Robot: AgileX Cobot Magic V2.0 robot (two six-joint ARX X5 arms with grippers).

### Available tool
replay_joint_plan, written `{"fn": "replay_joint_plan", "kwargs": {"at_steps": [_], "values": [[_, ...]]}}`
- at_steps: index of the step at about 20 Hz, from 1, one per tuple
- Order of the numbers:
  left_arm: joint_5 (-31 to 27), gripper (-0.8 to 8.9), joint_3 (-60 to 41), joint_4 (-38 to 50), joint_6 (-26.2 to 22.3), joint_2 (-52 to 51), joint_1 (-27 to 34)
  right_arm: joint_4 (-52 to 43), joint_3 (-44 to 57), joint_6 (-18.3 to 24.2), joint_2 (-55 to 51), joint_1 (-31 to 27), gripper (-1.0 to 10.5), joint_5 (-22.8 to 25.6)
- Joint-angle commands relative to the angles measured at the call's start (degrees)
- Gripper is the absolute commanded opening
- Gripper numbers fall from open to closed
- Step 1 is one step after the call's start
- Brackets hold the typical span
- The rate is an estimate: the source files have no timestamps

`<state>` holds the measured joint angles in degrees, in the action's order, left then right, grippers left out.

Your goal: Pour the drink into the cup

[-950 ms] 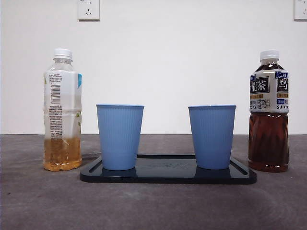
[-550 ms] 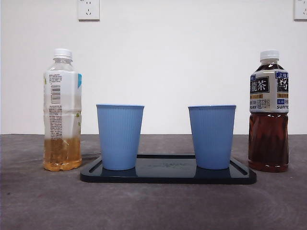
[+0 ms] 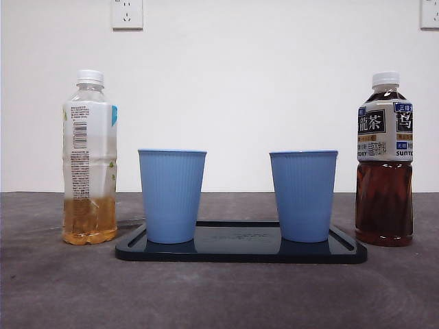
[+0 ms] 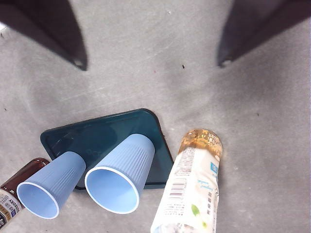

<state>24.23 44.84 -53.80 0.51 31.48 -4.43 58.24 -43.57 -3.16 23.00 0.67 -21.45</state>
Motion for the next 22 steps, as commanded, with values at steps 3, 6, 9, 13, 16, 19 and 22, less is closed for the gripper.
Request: {"fn": "replay_joint_plan", "kwargs": {"at_steps": [3, 6, 9, 13, 16, 19, 22], "values": [[0.28, 4.71, 1.20, 0.66, 0.20, 0.26, -0.15, -1.77, -0.39, -1.57, 0.20, 0.15, 4.3, -0.22], [0.28, 4.71, 1.20, 0.68, 0.20, 0.26, -0.15, -7.13, 2.10, -5.16, 0.33, 0.92, 4.3, -1.70], [0.28, 4.71, 1.20, 0.68, 0.20, 0.26, -0.15, -18.32, 9.07, -11.19, 0.42, 1.88, 4.3, -2.54], [0.28, 4.71, 1.20, 0.70, 0.20, 0.26, -0.15, -35.17, 19.15, -18.40, 1.22, 4.72, 4.3, -1.16], [0.28, 4.71, 1.20, 0.96, 0.20, 0.26, -0.15, -43.80, 24.09, -19.34, 4.26, 8.09, 4.3, 4.02], [0.28, 4.71, 1.20, 1.09, 0.17, 0.26, -0.15, -51.17, 25.88, -18.58, 9.49, 11.06, 4.3, 8.15], [0.28, 4.71, 1.20, 1.07, 0.20, 0.26, -0.15, -57.86, 25.90, -15.12, 16.57, 13.11, 4.3, 12.41]]}}
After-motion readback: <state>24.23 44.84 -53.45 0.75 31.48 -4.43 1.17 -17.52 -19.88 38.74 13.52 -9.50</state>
